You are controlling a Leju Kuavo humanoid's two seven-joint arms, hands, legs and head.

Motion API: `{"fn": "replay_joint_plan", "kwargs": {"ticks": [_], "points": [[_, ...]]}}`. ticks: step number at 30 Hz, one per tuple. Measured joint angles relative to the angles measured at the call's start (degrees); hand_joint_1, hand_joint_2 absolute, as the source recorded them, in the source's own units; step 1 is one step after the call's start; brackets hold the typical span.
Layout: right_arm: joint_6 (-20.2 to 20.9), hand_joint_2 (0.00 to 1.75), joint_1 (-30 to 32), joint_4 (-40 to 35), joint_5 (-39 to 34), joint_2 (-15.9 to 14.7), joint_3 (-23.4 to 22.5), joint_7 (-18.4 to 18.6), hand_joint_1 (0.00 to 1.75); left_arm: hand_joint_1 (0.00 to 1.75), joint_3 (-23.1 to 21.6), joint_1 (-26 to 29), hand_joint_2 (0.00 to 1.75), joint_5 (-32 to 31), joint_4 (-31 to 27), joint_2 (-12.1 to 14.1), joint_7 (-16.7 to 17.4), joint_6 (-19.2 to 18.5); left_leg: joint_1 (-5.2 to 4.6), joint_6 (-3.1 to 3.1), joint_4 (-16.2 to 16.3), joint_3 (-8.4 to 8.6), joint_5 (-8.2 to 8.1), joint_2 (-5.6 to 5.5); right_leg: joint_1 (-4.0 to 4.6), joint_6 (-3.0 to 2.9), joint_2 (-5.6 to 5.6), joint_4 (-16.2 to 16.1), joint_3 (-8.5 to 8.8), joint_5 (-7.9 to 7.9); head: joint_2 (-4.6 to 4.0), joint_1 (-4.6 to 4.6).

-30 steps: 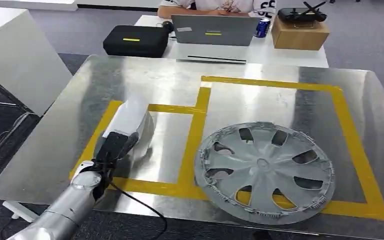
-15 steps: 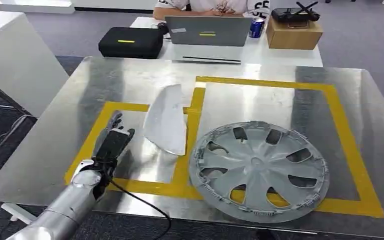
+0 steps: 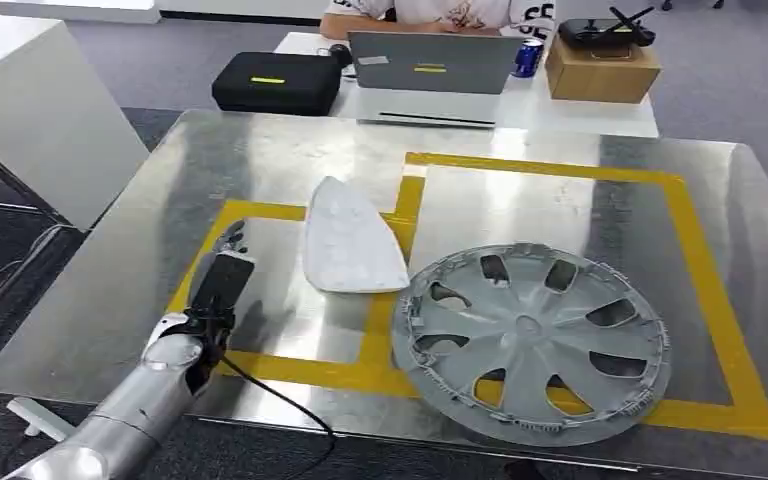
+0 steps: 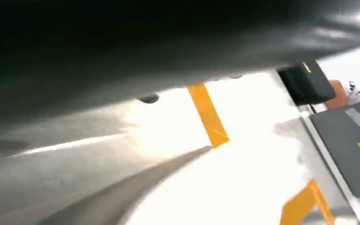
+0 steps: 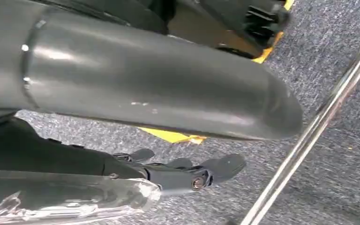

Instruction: Take the parts from the cabinet and place them on the table.

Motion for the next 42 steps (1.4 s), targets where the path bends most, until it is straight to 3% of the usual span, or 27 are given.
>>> {"fn": "replay_joint_plan", "kwargs": {"ticks": [3,5,7,8,9,11,13,15,18,19,20,22,23,24,25,26,28,29,30,32,34,35,36,38,39,42], "points": [[0.02,0.0,0.24,0.0,-0.57,-0.04,0.44,0.11,0.0,0.0,-0.15,-0.06,0.0,0.35,-0.88,0.2,0.15,-0.99,0.2,-0.86,-0.15,0.07,0.11,0.0,0.17,-0.91,0.1,-0.13,-0.09,0.24,0.0,0.11],[0.13,0.0,0.07,-0.07,-0.76,-0.04,0.74,0.31,0.0,0.0,-0.22,-0.24,0.0,1.11,-1.9,0.35,0.15,-1.69,0.36,-1.43,2.1,-0.85,-2.05,0.07,-0.11,-1.47,0.06,-0.48,0.07,0.59,0.0,-0.2],[0.26,0.0,0.02,-0.09,-0.76,-0.04,0.98,0.52,0.0,0.0,-0.26,-0.4,0.0,1.77,-2.77,0.46,0.15,-2.08,0.45,-1.68,10.04,-4.33,-6.43,0.07,-0.04,-1.8,0.0,-0.47,0.06,0.54,0.0,-0.33],[0.26,0.0,0.07,-0.09,-0.83,-0.02,1.18,0.59,0.0,0.0,-0.29,-0.24,0.0,2.12,-3.3,0.48,0.15,-2.1,0.45,-1.72,13.77,-6.1,-7.76,0.07,0.01,-1.82,-0.01,-0.45,0.01,0.53,0.0,-0.35],[0.26,0.0,0.13,-0.09,-1.03,-0.04,1.42,0.72,0.0,0.0,-0.29,-0.13,0.0,2.45,-4.18,0.52,0.15,-1.82,0.45,-1.7,15.53,-6.96,-8.0,0.08,0.05,-1.82,-0.01,-0.43,-0.01,0.52,0.0,-0.37],[0.26,0.0,0.22,-0.09,-1.46,-0.04,1.79,0.98,0.0,0.0,-0.29,-0.02,0.0,2.58,-6.69,0.5,0.15,0.15,0.44,-1.36,12.49,-5.48,-4.81,0.08,0.16,-1.82,0.08,-0.36,-0.01,0.52,0.0,-0.44],[0.24,0.0,0.23,-0.09,-1.81,-0.02,2.19,1.01,0.0,0.0,-0.29,-0.37,0.0,2.54,-10.35,0.09,0.22,2.27,0.29,-0.57,4.26,-1.27,-0.32,0.08,0.27,-1.78,0.08,-0.3,0.09,0.5,0.0,-0.39],[0.13,0.0,0.2,-0.11,-2.12,0.0,2.43,1.01,0.0,0.0,-0.4,-0.88,0.0,2.36,-13.45,-0.5,0.7,3.87,0.06,-0.09,0.38,0.51,-0.33,0.09,0.71,-1.34,0.02,0.13,-0.35,0.62,0.0,-0.35],[0.13,0.0,0.37,-0.11,-2.38,0.0,2.75,1.03,0.0,0.0,-1.23,-0.58,0.0,1.59,-17.16,-0.96,0.85,5.18,-0.04,0.49,0.14,0.07,-0.08,0.01,0.54,-0.47,-0.14,-0.09,-0.65,1.09,0.0,-0.37],[0.13,0.0,0.38,-0.11,-2.6,0.0,2.99,1.05,0.0,0.0,-1.85,-0.64,0.0,1.33,-18.81,-1.05,0.85,5.2,0.43,0.92,-0.37,0.14,0.39,0.12,0.5,-0.27,-0.09,0.14,-1.1,0.52,0.0,-0.42],[0.13,0.0,0.4,-0.13,-2.69,0.0,3.15,1.05,0.0,0.0,-2.39,-0.69,0.0,1.03,-20.09,-1.23,0.85,5.2,0.4,1.17,-0.39,-0.04,0.59,0.16,0.46,0.12,-0.1,1.87,-1.9,-1.45,0.0,-0.13],[0.17,0.0,0.33,-0.17,-2.77,0.0,3.28,1.14,0.0,0.0,-3.65,-0.6,0.0,0.92,-22.19,-1.46,0.92,5.13,0.28,1.55,-0.38,-0.43,0.86,0.18,0.12,0.62,-0.11,10.24,-4.91,-6.71,0.0,0.11],[0.17,0.0,0.36,-0.24,-2.82,0.0,3.39,1.14,0.0,0.0,-4.16,-0.55,0.0,0.9,-22.95,-1.46,1.01,5.09,0.2,1.66,-0.37,-0.74,1.01,0.23,0.07,0.85,-0.1,14.47,-6.5,-8.65,0.0,0.04],[0.22,0.0,0.41,-0.26,-2.84,0.0,3.54,1.22,0.0,0.0,-4.76,-0.46,0.0,0.85,-23.8,-1.46,1.03,4.96,0.15,1.66,-0.35,-1.1,1.29,0.25,0.0,1.04,-0.12,17.24,-7.37,-9.49,0.0,0.15],[0.24,0.0,0.48,-0.28,-2.86,0.0,3.63,1.29,0.0,0.0,-5.16,-0.35,0.0,0.81,-24.48,-1.46,1.03,4.81,0.11,1.61,-0.34,-1.38,1.58,0.25,-0.09,1.06,-0.12,17.03,-6.8,-8.89,0.0,0.07],[0.26,0.0,0.5,-0.31,-2.88,0.0,3.67,1.31,0.0,0.0,-5.55,-0.31,0.0,0.66,-25.13,-1.46,1.03,4.65,0.09,1.56,-0.32,-1.65,1.83,0.24,-0.18,1.09,-0.13,14.54,-5.02,-7.3,0.0,0.13],[0.31,0.0,0.39,-0.44,-3.04,0.0,3.78,1.31,0.0,0.0,-6.38,-0.32,0.0,0.29,-26.53,-1.46,1.01,4.52,0.09,1.16,-0.28,-1.94,2.27,0.16,-0.31,0.93,-0.17,3.43,2.04,-3.12,0.0,0.11],[0.35,0.0,0.28,-0.57,-3.06,0.0,3.91,1.31,0.0,0.0,-6.62,-0.31,0.0,-0.07,-27.22,-1.46,0.96,4.52,0.01,0.89,-0.23,-2.04,2.43,0.16,-0.32,0.9,-0.19,-0.45,4.35,-3.68,0.0,0.13],[0.35,0.0,0.14,-0.57,-3.08,0.0,4.06,1.29,0.0,0.0,-6.9,-0.38,0.0,-0.15,-27.91,-1.36,0.83,4.5,-0.22,0.56,-0.21,-2.28,2.76,0.17,-0.09,0.71,0.05,-0.94,5.14,-3.1,0.0,-0.06],[0.35,0.0,0.31,-0.59,-3.17,0.0,4.15,1.18,0.0,0.0,-7.61,-0.29,0.0,-0.31,-28.46,-1.31,0.63,4.5,-0.19,-0.02,-0.13,-2.46,3.46,0.19,-0.06,0.41,0.17,-0.9,4.47,-2.82,0.0,-0.04],[0.33,0.0,0.55,-0.59,-3.32,0.0,4.2,1.22,0.0,0.0,-7.91,-0.07,0.0,-0.37,-28.94,-1.14,0.68,4.48,-0.1,-0.62,-0.15,-2.87,3.61,0.14,-0.26,-0.62,-0.02,-1.21,3.44,-1.91,0.0,-0.2],[0.31,0.0,0.45,-0.63,-3.39,0.0,4.24,1.33,0.0,0.0,-7.98,-0.06,0.0,-0.37,-29.25,-1.11,0.81,4.46,0.04,-0.97,0.9,-3.48,1.42,0.18,-0.29,-1.11,-0.15,-1.21,3.33,-1.4,0.0,-0.28],[0.26,0.0,0.39,-0.66,-3.47,0.0,4.31,1.4,0.0,0.0,-8.09,-0.07,0.0,-0.37,-29.53,-0.99,0.96,4.46,0.1,-1.17,4.12,-4.6,-2.19,0.17,-0.24,-1.62,-0.19,-1.2,2.69,-0.85,0.0,-0.57],[0.37,0.0,0.39,-0.68,-3.56,0.0,4.55,1.42,0.0,0.0,-8.48,-0.04,0.0,-0.59,-29.86,-0.87,0.96,4.28,0.14,-1.49,13.32,-7.13,-8.06,0.17,-0.09,-1.79,-0.25,-1.13,1.28,0.2,0.0,-0.61],[0.39,0.0,0.45,-0.68,-3.63,0.0,4.57,1.44,0.0,0.0,-8.8,0.02,0.0,-0.8,-29.88,-0.72,0.92,4.13,0.15,-1.53,16.58,-7.72,-9.19,0.17,-0.04,-1.78,-0.33,-1.07,0.57,0.69,0.0,-0.61],[0.39,0.0,0.47,-0.68,-3.67,0.0,4.59,1.44,0.0,0.0,-8.87,0.12,0.0,-0.9,-29.88,-0.68,0.88,4.08,0.15,-1.53,17.26,-7.61,-9.13,0.17,-0.03,-1.78,-0.34,-1.06,0.19,0.93,0.0,-0.59]]}}
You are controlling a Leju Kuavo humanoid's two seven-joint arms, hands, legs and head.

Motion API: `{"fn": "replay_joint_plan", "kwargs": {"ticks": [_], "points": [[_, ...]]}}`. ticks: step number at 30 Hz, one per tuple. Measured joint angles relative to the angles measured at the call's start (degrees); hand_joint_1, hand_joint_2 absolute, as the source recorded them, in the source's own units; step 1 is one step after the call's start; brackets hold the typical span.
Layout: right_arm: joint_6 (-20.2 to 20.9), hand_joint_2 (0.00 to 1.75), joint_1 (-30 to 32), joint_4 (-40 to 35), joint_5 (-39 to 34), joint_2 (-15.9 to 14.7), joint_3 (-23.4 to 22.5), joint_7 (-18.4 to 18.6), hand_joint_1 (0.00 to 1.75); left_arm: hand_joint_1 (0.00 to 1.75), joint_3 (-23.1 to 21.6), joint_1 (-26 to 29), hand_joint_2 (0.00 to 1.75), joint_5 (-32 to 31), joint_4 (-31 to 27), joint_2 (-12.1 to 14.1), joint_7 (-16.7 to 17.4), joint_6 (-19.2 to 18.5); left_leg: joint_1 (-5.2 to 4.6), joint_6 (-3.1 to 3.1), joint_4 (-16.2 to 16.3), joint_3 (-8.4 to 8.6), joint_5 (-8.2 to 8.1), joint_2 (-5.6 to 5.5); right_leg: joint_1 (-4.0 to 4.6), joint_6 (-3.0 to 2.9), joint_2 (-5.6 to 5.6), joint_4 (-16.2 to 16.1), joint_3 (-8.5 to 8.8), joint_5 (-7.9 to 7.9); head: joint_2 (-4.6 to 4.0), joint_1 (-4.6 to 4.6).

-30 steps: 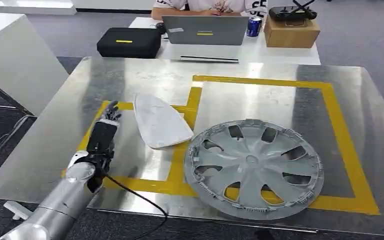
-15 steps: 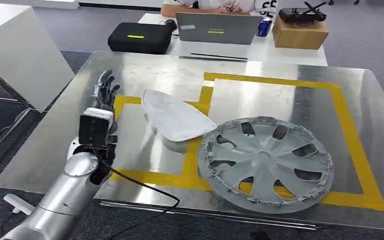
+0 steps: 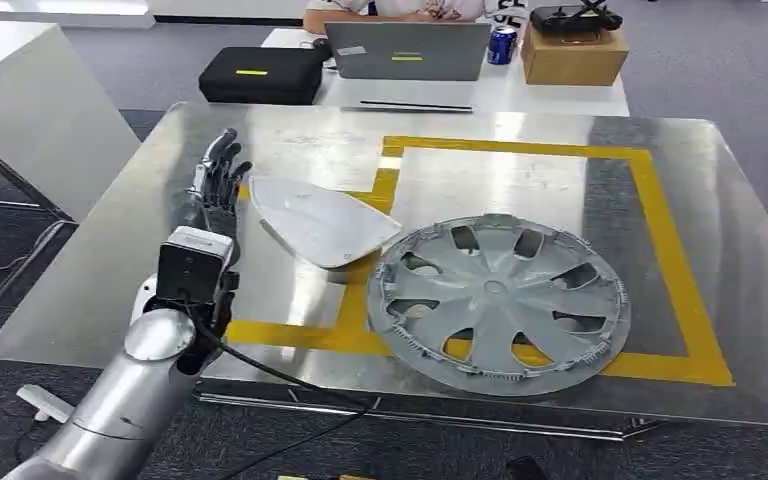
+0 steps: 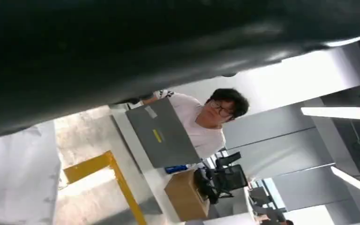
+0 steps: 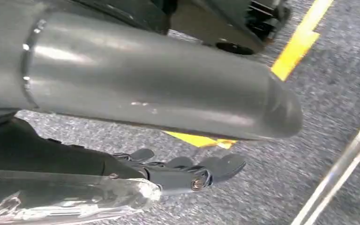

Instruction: Take the parts from the cabinet and place them on the table.

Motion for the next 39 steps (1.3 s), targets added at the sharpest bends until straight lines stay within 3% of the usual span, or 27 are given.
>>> {"fn": "replay_joint_plan", "kwargs": {"ticks": [3,5,6,7,9,10,11,12,14,15,16,18,19,20,21,22,23,25,26,28,30,31,32,34,35,37,39], "points": [[0.0,0.0,0.01,0.0,-0.02,0.02,0.02,0.0,0.0,0.0,-0.02,0.06,0.0,-0.11,0.0,0.04,-0.04,-0.06,0.0,0.0,0.0,0.21,0.16,0.0,0.01,0.02,-0.01,0.01,-0.23,0.15,0.0,0.0],[0.02,0.0,0.02,0.0,-0.04,0.0,0.07,-0.02,0.0,0.0,-0.09,0.29,0.0,-0.22,-0.13,0.18,-0.2,-0.18,0.0,0.08,-1.15,1.86,1.58,0.0,0.02,0.09,-0.01,0.14,-1.07,0.67,0.0,-0.07],[0.02,0.0,0.02,0.0,-0.07,0.0,0.15,-0.02,0.0,0.0,-0.26,0.37,0.0,-0.24,-0.39,0.31,-0.29,-0.35,0.0,0.31,-6.14,5.77,4.48,0.0,0.02,0.26,0.0,0.41,-2.03,1.22,0.0,-0.02],[0.11,0.0,-0.06,-0.02,-0.11,0.09,0.42,0.02,0.0,0.0,-0.7,0.22,0.0,-0.33,-1.53,0.33,-0.33,-0.63,-0.31,1.08,-18.21,13.38,4.74,-0.05,0.23,1.23,0.0,0.93,-3.32,2.56,0.0,0.11],[0.13,0.0,-0.06,-0.02,-0.11,0.11,0.46,0.07,0.0,0.0,-0.88,0.4,0.0,-0.35,-1.68,0.46,-0.33,-0.7,-0.58,1.74,-18.17,12.74,5.17,-0.07,0.05,1.86,-0.13,0.61,-3.43,3.6,0.0,0.11],[0.13,0.0,0.04,-0.02,-0.15,0.09,0.46,0.04,0.0,0.0,-0.92,0.58,0.0,-0.35,-1.7,0.5,-0.35,-0.79,-0.41,2.41,-18.68,12.53,6.0,0.01,0.15,2.27,-0.06,0.44,-3.67,4.01,0.0,-0.02],[0.09,0.0,0.07,-0.02,-0.22,0.09,0.46,0.02,0.0,0.0,-1.09,0.56,0.0,-0.39,-1.7,0.48,-0.42,-1.01,-0.2,2.82,-18.86,12.1,6.72,0.2,-0.07,2.46,0.07,1.01,-4.08,2.68,0.0,-0.09],[0.09,0.0,0.21,-0.04,-0.26,0.09,0.46,0.0,0.0,0.0,-1.29,0.56,0.0,-0.39,-1.7,0.44,-0.48,-1.14,-0.21,3.29,-18.85,11.35,7.25,0.21,-0.08,2.61,0.02,3.0,-5.41,-0.38,0.0,0.15],[0.09,0.0,0.23,-0.04,-0.37,0.09,0.5,-0.02,0.0,0.0,-1.44,0.62,0.0,-0.39,-1.81,0.46,-0.7,-1.51,-0.36,3.66,-18.79,9.76,8.55,0.21,-0.19,2.99,0.03,11.65,-7.61,-7.19,0.0,0.2],[0.09,0.0,0.18,-0.04,-0.42,0.09,0.55,-0.02,0.0,0.0,-1.51,0.63,0.0,-0.39,-1.84,0.46,-0.68,-1.6,-0.45,3.7,-18.74,8.84,9.22,0.23,-0.2,3.16,0.02,15.87,-8.53,-8.92,0.0,0.26],[0.09,0.0,0.13,-0.04,-0.46,0.09,0.59,0.02,0.0,0.0,-1.6,0.71,0.0,-0.42,-1.84,0.48,-0.57,-1.68,-0.54,3.65,-18.69,7.92,9.92,0.24,-0.2,3.26,0.02,18.3,-8.6,-8.76,0.0,0.22],[0.09,0.0,0.13,-0.07,-0.55,0.09,0.83,0.04,0.0,0.0,-1.71,0.93,0.0,-0.48,-1.86,0.48,-0.33,-1.95,-0.65,3.48,-18.64,6.24,11.19,0.24,-0.22,3.18,0.02,16.47,-5.65,-5.22,0.0,0.22],[0.09,0.0,0.12,-0.13,-0.67,0.09,0.92,0.04,0.0,0.0,-1.73,0.97,0.0,-0.48,-1.9,0.5,-0.35,-2.05,-0.67,3.32,-18.61,5.43,11.83,0.22,-0.22,3.02,0.02,12.58,-2.51,-3.23,0.0,0.22],[0.11,0.0,0.06,-0.22,-0.72,0.09,0.96,0.04,0.0,0.0,-1.73,0.96,0.0,-0.46,-2.01,0.5,-0.37,-2.21,-0.68,3.09,-18.54,4.82,12.44,0.16,-0.22,2.88,0.03,7.26,1.55,-2.84,0.0,0.22],[0.11,0.0,-0.13,-0.26,-0.74,0.09,1.03,0.02,0.0,0.0,-1.71,0.98,0.0,-0.44,-2.23,0.46,-0.44,-2.34,-0.89,2.8,-18.37,4.42,12.85,0.14,-0.13,2.74,0.05,1.87,6.09,-4.47,0.0,0.26],[0.13,0.0,-0.32,-0.37,-0.83,0.09,1.14,0.0,0.0,0.0,-1.71,0.88,0.0,-0.39,-2.49,0.5,-0.55,-2.38,-0.97,2.5,-18.24,4.11,13.39,0.25,-0.01,2.52,0.23,-1.88,8.2,-5.68,0.0,0.02],[0.13,0.0,-0.37,-0.37,-0.92,0.09,1.27,0.0,0.0,0.0,-1.73,0.88,0.0,-0.39,-2.56,0.53,-0.66,-2.56,-0.93,2.22,-18.29,3.99,14.17,0.32,0.14,2.28,0.22,-1.75,6.94,-5.44,0.0,0.0],[0.13,0.0,-0.11,-0.37,-1.01,0.09,1.33,0.0,0.0,0.0,-1.79,1.22,0.0,-0.39,-2.58,0.59,-0.74,-2.67,-0.62,1.58,-18.54,3.87,14.98,0.29,0.47,1.38,0.15,-1.73,6.54,-4.73,0.0,0.04],[0.11,0.0,0.09,-0.37,-1.07,0.09,1.33,0.02,0.0,0.0,-1.84,1.52,0.0,-0.39,-2.58,0.72,-0.83,-2.71,-0.41,1.28,-18.14,3.58,14.17,0.21,0.12,0.66,-0.25,-2.0,6.07,-3.93,0.0,0.22],[0.09,0.0,0.07,-0.37,-1.14,0.09,1.35,0.02,0.0,0.0,-1.86,1.69,0.0,-0.39,-2.62,0.9,-0.9,-2.84,-0.21,0.59,-12.81,1.9,6.71,0.16,0.22,-0.2,-0.27,-1.95,5.19,-2.6,0.0,-0.48],[0.09,0.0,-0.03,-0.39,-1.2,0.09,1.46,0.02,0.0,0.0,-1.95,1.72,0.0,-0.39,-2.78,0.96,-0.88,-3.04,-0.1,0.21,-3.9,0.05,0.97,0.17,0.33,-0.31,-0.28,-1.82,3.16,-1.01,0.0,-0.46],[0.04,0.0,-0.01,-0.39,-1.22,0.09,1.46,0.07,0.0,0.0,-2.03,1.79,0.0,-0.39,-2.8,1.01,-0.88,-3.06,-0.1,0.17,-0.81,-0.11,0.63,0.16,0.38,-0.27,-0.28,-1.73,2.11,-0.32,0.0,-0.5],[0.02,0.0,0.02,-0.39,-1.22,0.09,1.49,0.11,0.0,0.0,-2.1,1.89,0.0,-0.39,-2.8,1.05,-0.75,-3.13,-0.1,0.2,-0.21,0.64,1.89,0.16,0.41,-0.2,-0.31,-1.6,1.12,0.29,0.0,-0.48],[0.02,0.0,0.08,-0.39,-1.22,0.09,1.55,0.13,0.0,0.0,-2.14,1.99,0.0,-0.39,-2.8,1.18,-0.55,-3.19,-0.16,0.51,-4.69,5.13,6.01,0.16,0.42,0.03,-0.3,-1.05,-0.87,1.38,0.0,-0.48],[0.02,0.0,0.1,-0.39,-1.22,0.09,1.62,0.13,0.0,0.0,-2.19,1.96,0.0,-0.39,-2.8,1.18,-0.53,-3.24,-0.18,0.76,-9.13,8.58,6.87,0.16,0.42,0.17,-0.26,-0.71,-1.58,1.79,0.0,-0.5],[0.04,0.0,0.11,-0.39,-1.27,0.11,1.81,0.09,0.0,0.0,-2.23,1.81,0.0,-0.39,-3.04,1.14,-0.53,-3.41,-0.39,1.48,-18.53,15.11,4.79,0.11,0.72,0.61,-0.15,0.17,-2.61,2.5,0.0,-0.48],[0.04,0.0,0.01,-0.39,-1.33,0.11,1.84,0.09,0.0,0.0,-2.27,1.71,0.0,-0.39,-3.1,1.18,-0.53,-3.54,-0.55,1.67,-19.06,14.65,4.27,0.08,0.61,1.19,-0.25,0.19,-3.37,3.79,0.0,-0.53]]}}
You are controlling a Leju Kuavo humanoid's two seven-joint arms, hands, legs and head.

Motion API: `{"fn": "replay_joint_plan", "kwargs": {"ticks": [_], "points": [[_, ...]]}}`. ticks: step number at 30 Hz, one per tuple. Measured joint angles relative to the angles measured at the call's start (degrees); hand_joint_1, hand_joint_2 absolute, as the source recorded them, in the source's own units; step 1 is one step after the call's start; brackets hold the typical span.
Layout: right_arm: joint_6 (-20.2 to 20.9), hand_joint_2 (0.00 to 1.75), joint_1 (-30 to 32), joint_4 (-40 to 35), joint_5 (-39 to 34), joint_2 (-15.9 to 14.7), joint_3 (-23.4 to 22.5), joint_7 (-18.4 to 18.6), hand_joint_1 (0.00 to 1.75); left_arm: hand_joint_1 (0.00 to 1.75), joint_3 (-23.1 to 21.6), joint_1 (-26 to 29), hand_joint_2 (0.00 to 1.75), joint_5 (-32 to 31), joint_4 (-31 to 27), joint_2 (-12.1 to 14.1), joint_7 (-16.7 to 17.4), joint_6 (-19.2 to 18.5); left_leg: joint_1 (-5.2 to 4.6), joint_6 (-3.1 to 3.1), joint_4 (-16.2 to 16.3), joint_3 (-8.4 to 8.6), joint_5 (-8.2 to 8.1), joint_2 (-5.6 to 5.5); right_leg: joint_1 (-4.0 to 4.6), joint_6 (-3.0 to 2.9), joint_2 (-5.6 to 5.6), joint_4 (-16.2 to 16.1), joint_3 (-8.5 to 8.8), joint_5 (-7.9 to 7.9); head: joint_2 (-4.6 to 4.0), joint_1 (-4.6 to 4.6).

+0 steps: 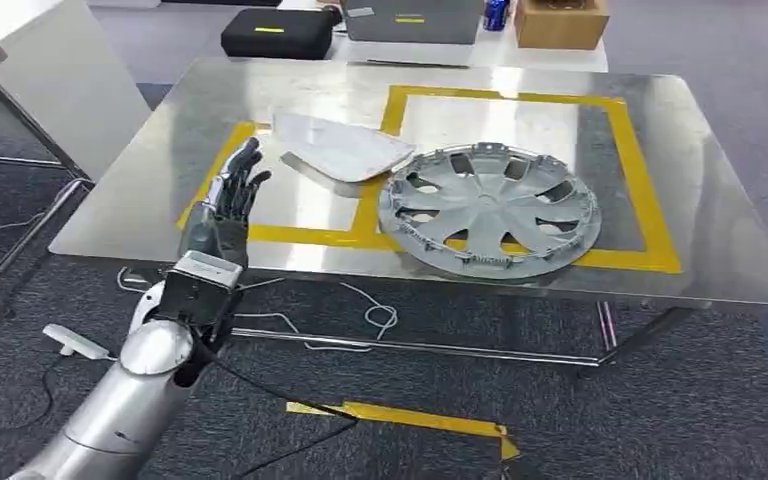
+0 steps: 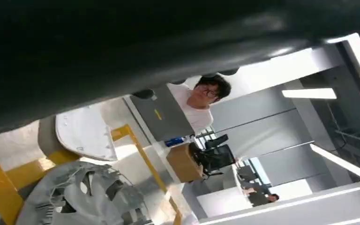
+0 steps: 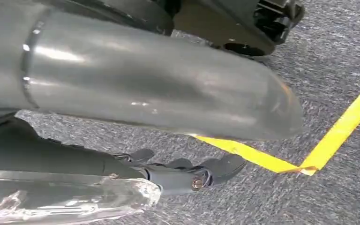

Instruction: Take the parts from the cabinet and place them on the table.

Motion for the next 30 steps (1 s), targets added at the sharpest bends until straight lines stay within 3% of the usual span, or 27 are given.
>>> {"fn": "replay_joint_plan", "kwargs": {"ticks": [2,3,4,5,6,7,8,9,10,11,12,13,14,16,17,18,19,21,22,23,24,25,26,27,28,29,30], "points": [[-0.02,0.0,0.14,0.0,-0.09,0.0,0.0,0.02,0.0,0.0,0.0,0.13,0.0,0.0,0.0,-0.02,0.0,-0.02,0.46,1.07,-0.46,-1.11,1.36,0.22,0.03,0.65,0.07,0.01,-0.68,0.5,0.0,-0.04],[-0.02,0.0,0.17,-0.02,-0.11,0.0,0.02,0.04,0.0,0.0,0.0,0.04,0.0,0.0,-0.02,-0.11,0.0,-0.04,0.38,1.45,-0.4,-1.76,2.06,0.33,-0.17,0.97,0.24,1.05,-1.4,-1.74,0.0,-0.09],[-0.02,0.0,0.23,-0.02,-0.11,0.0,0.02,0.04,0.0,0.0,-0.02,0.0,0.0,0.02,-0.02,-0.18,0.02,-0.11,0.36,1.93,-0.4,-2.66,2.75,0.33,-0.27,1.2,0.26,4.21,-2.7,-5.71,0.0,0.31],[-0.02,0.0,0.21,-0.02,-0.11,0.0,0.02,0.07,0.0,0.0,-0.02,0.02,0.0,0.0,-0.02,-0.24,0.02,-0.13,0.26,2.03,-0.38,-3.53,3.53,0.33,-0.4,1.44,0.24,8.62,-3.7,-9.32,0.0,0.35],[-0.02,0.0,0.18,-0.02,-0.11,0.0,0.04,0.07,0.0,0.0,-0.02,0.02,0.0,0.02,-0.02,-0.24,0.09,-0.13,0.16,2.1,-0.35,-4.43,4.28,0.34,-0.44,1.64,0.25,12.98,-4.62,-11.7,0.0,0.28],[-0.02,0.0,0.18,-0.02,-0.11,0.0,0.04,0.07,0.0,0.0,-0.02,0.07,0.0,0.02,-0.02,-0.24,0.09,-0.13,0.08,2.1,-0.25,-5.44,5.02,0.38,-0.49,1.83,0.24,16.65,-5.16,-12.55,0.0,0.31],[-0.02,0.0,0.22,-0.02,-0.13,0.0,0.04,0.07,0.0,0.0,-0.02,0.17,0.0,0.02,-0.02,-0.24,0.09,-0.13,-0.01,2.02,-0.21,-6.37,5.75,0.38,-0.54,1.91,0.25,18.27,-4.88,-11.58,0.0,0.33],[-0.02,0.0,0.28,-0.02,-0.15,0.0,0.04,0.07,0.0,0.0,-0.02,0.29,0.0,0.0,-0.02,-0.22,0.09,-0.13,-0.07,1.93,-0.18,-7.38,6.47,0.38,-0.67,1.94,0.25,17.77,-3.57,-9.43,0.0,0.31],[-0.02,0.0,0.32,-0.02,-0.15,0.0,0.04,0.07,0.0,0.0,-0.04,0.36,0.0,0.02,-0.02,-0.22,0.09,-0.13,-0.1,1.79,-0.1,-8.35,7.21,0.36,-0.75,1.88,0.25,15.2,-1.16,-7.12,0.0,0.31],[-0.02,0.0,0.31,-0.04,-0.2,0.0,0.04,0.07,0.0,0.0,-0.02,0.41,0.0,0.06,-0.02,-0.22,0.02,-0.13,-0.1,1.61,-0.04,-9.17,7.85,0.32,-0.8,1.81,0.25,11.0,2.14,-5.92,0.0,0.31],[-0.02,0.0,0.24,-0.04,-0.28,0.0,0.04,0.04,0.0,0.0,-0.02,0.43,0.0,0.11,-0.02,-0.24,-0.04,-0.15,-0.12,1.39,0.14,-9.44,8.35,0.25,-0.85,1.76,0.25,6.47,5.64,-6.35,0.0,0.33],[-0.04,0.0,0.1,-0.13,-0.39,0.0,0.13,-0.02,0.0,0.0,-0.02,0.52,0.0,0.22,-0.22,-0.28,-0.22,-0.22,-0.36,1.02,0.48,-10.17,8.77,0.23,-0.69,1.7,0.29,-0.1,11.16,-8.35,0.0,0.37],[-0.07,0.0,-0.18,-0.15,-0.5,0.0,0.15,-0.07,0.0,0.0,-0.02,0.52,0.0,0.26,-0.31,-0.28,-0.37,-0.46,-0.37,0.65,0.62,-10.53,9.48,0.32,-0.63,1.48,0.41,-2.45,11.5,-9.48,0.0,0.06],[-0.13,0.0,0.0,-0.15,-0.83,0.0,0.17,0.0,0.0,0.0,-0.13,1.1,0.0,0.26,-0.33,-0.2,-0.39,-1.2,-0.01,0.05,0.32,-10.96,10.83,0.42,-0.16,0.64,0.49,-1.95,10.06,-8.8,0.0,0.11],[-0.22,0.0,0.27,-0.15,-0.96,0.0,0.17,0.02,0.0,0.0,-0.33,1.68,0.0,0.28,-0.35,-0.11,-0.39,-1.53,0.01,-0.27,0.38,-11.2,11.09,0.34,-0.46,-0.08,0.29,-2.38,9.69,-8.01,0.0,0.26],[-0.22,0.0,0.4,-0.15,-1.14,-0.02,0.17,0.07,0.0,0.0,-0.44,2.34,0.0,0.28,-0.35,-0.02,-0.39,-1.73,0.22,-0.57,1.05,-11.67,8.93,0.15,-0.43,-0.77,0.04,-2.35,9.5,-7.45,0.0,0.33],[-0.26,0.0,0.5,-0.15,-1.33,-0.02,0.15,0.02,0.0,0.0,-0.55,3.0,0.0,0.44,-0.44,0.15,-0.39,-2.25,0.31,-0.81,3.41,-12.22,5.13,0.17,-0.38,-1.32,0.01,-2.35,9.21,-6.85,0.0,0.07],[-0.28,0.0,0.55,-0.17,-1.77,-0.02,0.17,-0.02,0.0,0.0,-0.83,4.22,0.0,0.66,-0.48,0.24,-0.39,-2.75,0.46,-1.18,12.29,-14.06,-2.0,0.17,-0.19,-1.56,0.02,-2.26,7.47,-5.32,0.0,-0.13],[-0.35,0.0,0.64,-0.17,-1.97,-0.02,0.15,-0.07,0.0,0.0,-0.98,5.05,0.0,0.74,-0.52,0.26,-0.39,-3.1,0.46,-1.22,16.38,-14.62,-3.29,0.16,-0.1,-1.55,0.01,-2.12,6.49,-4.64,0.0,-0.2],[-0.46,0.0,0.73,-0.17,-2.21,-0.02,0.15,-0.09,0.0,0.0,-1.16,6.24,0.0,0.72,-0.76,0.28,-0.46,-3.32,0.45,-1.15,18.28,-14.39,-2.68,0.16,-0.03,-1.53,0.01,-2.01,5.58,-4.08,0.0,-0.15],[-0.5,0.0,0.85,-0.17,-2.38,-0.02,0.15,-0.13,0.0,0.0,-1.4,7.47,0.0,0.66,-0.96,0.26,-0.55,-3.5,0.45,-1.0,18.13,-13.17,-0.84,0.16,0.01,-1.49,0.01,-1.87,4.64,-3.6,0.0,-0.18],[-0.52,0.0,0.96,-0.17,-2.51,-0.02,0.15,-0.15,0.0,0.0,-1.66,8.35,0.0,0.57,-1.12,0.26,-0.63,-3.61,0.41,-0.8,16.29,-11.36,1.36,0.16,0.06,-1.41,0.03,-1.55,3.72,-3.15,0.0,-0.17],[-0.52,0.0,1.04,-0.17,-2.54,-0.02,0.15,-0.17,0.0,0.0,-1.99,8.91,0.0,0.39,-1.31,0.24,-0.79,-3.63,0.34,-0.51,12.44,-8.37,3.12,0.16,0.11,-1.26,0.04,-1.26,2.84,-2.7,0.0,-0.15],[-0.55,0.0,1.05,-0.17,-2.62,-0.02,0.13,-0.17,0.0,0.0,-2.19,9.23,0.0,0.31,-1.66,0.2,-0.92,-3.78,0.17,-0.09,7.31,-4.56,3.51,0.12,0.08,-1.1,0.06,-0.96,2.35,-2.37,0.0,-0.2],[-0.55,0.0,1.05,-0.2,-2.71,0.07,0.15,-0.24,0.0,0.0,-2.32,9.4,0.0,0.24,-2.03,0.2,-1.05,-3.85,-0.1,0.38,2.38,-1.35,1.9,0.12,0.38,-0.89,0.01,-0.74,1.87,-2.11,0.0,-0.11],[-0.63,0.0,1.02,-0.22,-2.84,0.07,0.15,-0.28,0.0,0.0,-2.47,9.59,0.0,0.2,-2.45,0.15,-1.33,-4.06,-0.12,0.5,-0.59,0.08,0.91,0.15,0.21,-0.5,-0.07,-0.61,1.69,-1.52,0.0,-0.05],[-0.66,0.0,0.91,-0.22,-2.91,0.09,0.15,-0.35,0.0,0.0,-2.64,9.83,0.0,0.13,-2.56,0.15,-1.7,-4.3,-0.29,0.57,-0.71,-0.08,0.87,0.11,0.08,-0.24,-0.09,-0.78,1.38,-1.21,0.0,-0.13]]}}
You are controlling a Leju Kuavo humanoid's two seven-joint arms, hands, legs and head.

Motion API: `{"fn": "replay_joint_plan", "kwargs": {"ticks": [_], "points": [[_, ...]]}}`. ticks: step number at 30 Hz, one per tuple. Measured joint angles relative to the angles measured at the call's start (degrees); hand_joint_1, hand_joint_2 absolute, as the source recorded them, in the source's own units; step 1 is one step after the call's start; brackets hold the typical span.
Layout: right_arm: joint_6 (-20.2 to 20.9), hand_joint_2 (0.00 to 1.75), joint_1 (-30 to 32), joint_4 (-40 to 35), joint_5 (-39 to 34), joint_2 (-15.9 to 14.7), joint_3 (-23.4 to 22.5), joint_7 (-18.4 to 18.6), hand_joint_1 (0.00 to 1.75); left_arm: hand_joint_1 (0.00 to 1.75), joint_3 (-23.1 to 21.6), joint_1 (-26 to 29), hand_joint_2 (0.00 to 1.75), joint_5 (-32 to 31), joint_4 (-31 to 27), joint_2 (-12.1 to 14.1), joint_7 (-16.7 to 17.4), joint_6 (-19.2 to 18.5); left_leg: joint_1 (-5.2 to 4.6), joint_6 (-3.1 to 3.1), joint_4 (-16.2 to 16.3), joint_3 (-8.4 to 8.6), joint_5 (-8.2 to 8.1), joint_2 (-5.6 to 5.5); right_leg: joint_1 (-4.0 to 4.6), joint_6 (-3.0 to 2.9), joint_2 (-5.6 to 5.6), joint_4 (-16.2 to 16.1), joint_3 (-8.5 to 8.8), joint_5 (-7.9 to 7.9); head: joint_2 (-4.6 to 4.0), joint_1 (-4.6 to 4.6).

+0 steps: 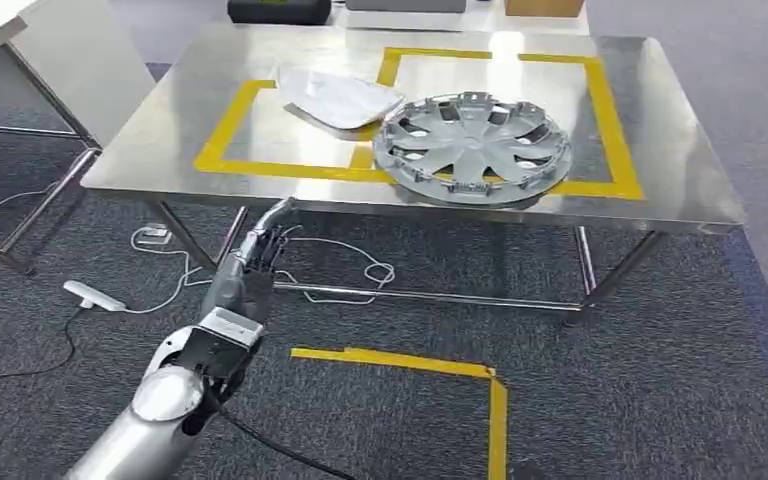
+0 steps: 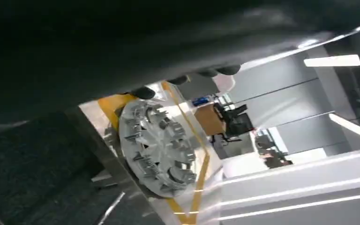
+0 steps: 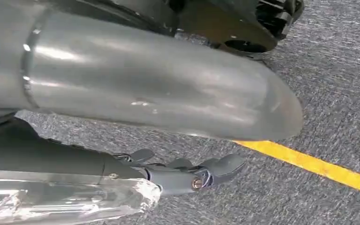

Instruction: Take the parts from the cabinet and place them on the table.

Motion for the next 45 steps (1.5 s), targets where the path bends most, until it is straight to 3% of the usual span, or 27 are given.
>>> {"fn": "replay_joint_plan", "kwargs": {"ticks": [2,3,4,6,8,9,10,12,13,17,18,20,22,23,25,27,28,31,33,35,37,38,39,40,42,43,45], "points": [[0.0,0.0,0.14,0.0,-0.11,0.0,0.0,-0.07,0.0,0.0,-0.31,1.06,0.0,-0.09,-0.26,0.02,-0.51,-0.37,0.05,0.47,-1.08,-0.25,0.43,0.04,0.06,0.6,-0.06,-0.26,-0.23,0.81,0.0,-0.02],[-0.02,0.0,0.24,-0.07,-0.22,-0.02,0.0,-0.07,0.0,0.0,-0.59,1.42,0.0,-0.13,-0.44,0.0,-0.7,-0.53,0.56,0.89,-1.32,-0.25,1.05,0.23,0.02,0.84,0.09,0.08,-1.17,0.07,0.0,0.07],[-0.04,0.0,0.31,-0.07,-0.26,-0.02,0.0,-0.09,0.0,0.0,-0.81,1.5,0.0,-0.2,-0.48,-0.04,-0.9,-0.57,0.54,1.18,-1.29,-0.59,1.34,0.21,0.04,1.24,0.22,2.33,-2.01,-2.12,0.0,0.3],[-0.02,0.0,0.31,-0.07,-0.26,-0.04,0.0,-0.11,0.0,0.0,-0.9,2.02,0.0,-0.22,-0.48,-0.04,-1.14,-0.68,0.42,1.48,-1.23,-1.2,1.85,0.3,-0.36,1.86,0.3,12.25,-5.68,-7.14,0.0,0.48],[-0.04,0.0,0.5,-0.09,-0.26,-0.04,0.0,-0.13,0.0,0.0,-0.96,2.55,0.0,-0.22,-0.48,-0.02,-1.16,-0.72,0.4,1.43,-0.98,-1.9,2.22,0.37,-0.49,2.23,0.29,19.07,-8.1,-9.48,0.0,0.55],[-0.04,0.0,0.64,-0.07,-0.26,-0.04,0.0,-0.13,0.0,0.0,-1.03,2.77,0.0,-0.22,-0.48,-0.02,-1.18,-0.77,0.44,1.39,-0.87,-2.07,2.3,0.36,-0.63,2.36,0.28,18.2,-7.11,-8.6,0.0,0.57],[-0.04,0.0,0.71,-0.09,-0.26,-0.07,0.0,-0.13,0.0,0.0,-1.07,2.89,0.0,-0.22,-0.48,-0.02,-1.18,-0.77,0.45,1.35,-0.68,-2.15,2.32,0.34,-0.81,2.43,0.28,14.43,-4.51,-6.6,0.0,0.55],[-0.07,0.0,0.63,-0.18,-0.37,-0.09,0.0,-0.2,0.0,0.0,-1.09,2.89,0.0,-0.22,-0.48,-0.07,-1.23,-0.83,0.5,1.04,-0.18,-2.19,2.11,0.29,-1.01,2.36,0.25,3.76,1.81,-2.35,0.0,0.57],[-0.09,0.0,0.43,-0.2,-0.46,-0.09,0.0,-0.24,0.0,0.0,-1.09,2.89,0.0,-0.24,-0.5,-0.07,-1.23,-0.92,0.19,0.76,0.0,-2.45,1.95,0.31,-0.87,2.18,0.32,1.51,3.55,-3.3,0.0,0.57],[-0.22,0.0,0.67,-0.22,-0.94,-0.09,0.0,-0.31,0.0,0.0,-1.33,3.32,0.0,-0.68,-0.61,0.02,-1.16,-1.18,0.16,-0.29,0.76,-3.58,2.43,0.34,-0.71,0.74,0.46,0.55,3.27,-3.35,0.0,0.48],[-0.31,0.0,0.76,-0.22,-1.09,-0.07,-0.02,-0.33,0.0,0.0,-1.38,3.46,0.0,-0.66,-0.63,0.04,-1.12,-1.2,0.27,-0.67,1.28,-3.8,1.56,0.27,-1.12,0.12,0.28,-0.04,3.4,-3.01,0.0,0.55],[-0.37,0.0,0.66,-0.22,-1.33,-0.07,-0.04,-0.46,0.0,0.0,-1.38,3.84,0.0,-0.31,-0.61,0.26,-1.03,-1.1,0.41,-1.28,6.28,-5.94,-2.31,0.13,-1.06,-0.52,0.27,-0.1,3.15,-2.74,0.0,0.18],[-0.44,0.0,0.76,-0.22,-1.68,-0.07,-0.04,-0.57,0.0,0.0,-1.29,4.99,0.0,0.18,-0.42,0.57,-0.81,-0.74,0.61,-1.58,15.7,-9.98,-6.64,0.13,-0.93,-0.8,0.27,-0.06,2.69,-2.53,0.0,0.2],[-0.5,0.0,0.9,-0.22,-1.88,-0.07,-0.04,-0.57,0.0,0.0,-1.09,5.73,0.0,0.39,-0.28,0.72,-0.75,-0.61,0.67,-1.63,18.45,-11.16,-7.31,0.13,-0.89,-0.86,0.27,0.0,2.44,-2.41,0.0,0.2],[-0.63,0.0,1.19,-0.22,-2.17,-0.07,-0.07,-0.59,0.0,0.0,-0.74,6.82,0.0,0.74,0.09,1.05,-0.68,-0.15,0.68,-1.49,16.05,-9.71,-4.63,0.13,-0.84,-0.77,0.29,0.23,2.07,-2.23,0.0,0.18],[-0.81,0.0,1.41,-0.22,-2.49,-0.07,-0.09,-0.7,0.0,0.0,-0.33,7.77,0.0,1.07,0.46,1.25,-0.62,0.44,0.66,-0.96,6.54,-4.48,0.4,0.13,-0.82,-0.55,0.32,0.42,2.02,-2.09,0.0,0.18],[-0.85,0.0,1.47,-0.22,-2.65,-0.07,-0.09,-0.76,0.0,0.0,-0.04,8.25,0.0,1.05,0.59,1.33,-0.61,0.74,0.63,-0.62,2.88,-2.46,1.24,0.13,-0.82,-0.38,0.31,0.44,1.99,-1.98,0.0,0.2],[-1.09,0.0,1.67,-0.22,-3.11,-0.07,-0.2,-1.14,0.0,0.0,0.81,10.09,0.0,-0.94,1.38,1.66,-0.75,2.8,0.43,-0.32,1.32,-2.6,0.84,0.06,-0.45,0.55,0.22,0.85,1.15,-1.46,0.0,0.31],[-1.16,0.0,1.89,-0.22,-3.43,-0.07,-0.24,-1.2,0.0,0.0,1.16,11.59,0.0,-2.14,2.07,2.03,-0.72,4.15,0.74,0.49,0.66,-2.64,1.65,0.12,-0.52,1.14,0.23,0.95,1.02,-1.39,0.0,0.22],[-1.22,0.0,2.02,-0.22,-3.74,-0.07,-0.3,-1.25,0.0,0.0,1.38,12.16,0.0,-2.53,2.49,2.32,-0.64,4.63,0.76,1.12,0.71,-3.04,2.15,0.19,-0.65,1.62,0.34,5.58,-1.23,-5.56,0.0,0.7],[-1.22,0.0,2.05,-0.22,-4.09,-0.07,-0.37,-1.16,0.0,0.0,1.72,12.85,0.0,-3.49,3.01,2.51,0.17,6.05,0.57,1.3,0.77,-3.68,2.45,0.37,-0.8,1.96,0.34,14.96,-4.8,-10.32,0.0,0.77],[-1.2,0.0,2.17,-0.22,-4.22,-0.07,-0.46,-1.05,0.0,0.0,1.92,13.26,0.0,-4.16,3.45,2.64,0.43,6.96,0.48,1.35,0.81,-3.93,2.59,0.71,-0.8,2.05,0.34,18.05,-5.88,-11.47,0.0,0.86],[-1.16,0.0,2.36,-0.22,-4.26,-0.07,-0.57,-0.9,0.0,0.0,2.01,13.72,0.0,-4.61,3.98,2.82,0.74,7.83,0.41,1.37,0.81,-4.08,2.72,0.84,-0.8,2.07,0.33,18.63,-5.73,-11.33,0.0,0.81],[-1.11,0.0,2.58,-0.22,-4.44,-0.07,-0.7,-0.76,0.0,0.0,2.19,14.23,0.0,-5.16,4.53,3.06,1.13,9.07,0.35,1.32,0.84,-4.19,2.79,1.06,-0.8,1.99,0.3,16.38,-4.06,-9.91,0.0,0.83],[-1.11,0.0,2.84,-0.26,-4.88,-0.07,-0.83,-0.55,0.0,0.0,2.8,15.28,0.0,-5.44,5.64,3.39,1.86,12.11,0.29,1.18,0.92,-4.13,2.85,1.58,-0.78,1.54,-0.27,6.07,2.27,-5.56,0.0,0.83],[-1.07,0.0,2.88,-0.5,-5.09,-0.07,-0.96,-0.36,0.0,0.0,3.52,15.88,0.0,-5.46,6.36,3.58,2.22,14.12,0.19,1.04,1.0,-4.06,2.82,1.9,-0.69,1.37,-1.65,1.39,4.83,-4.9,0.0,0.83],[-0.9,0.0,2.96,-1.12,-5.22,0.29,-1.2,0.13,0.0,0.0,4.64,17.18,0.0,-5.92,7.52,4.15,2.75,17.51,-0.22,0.33,1.28,-4.48,2.87,2.66,-0.26,0.6,-1.49,0.23,5.46,-5.17,0.0,0.59]]}}
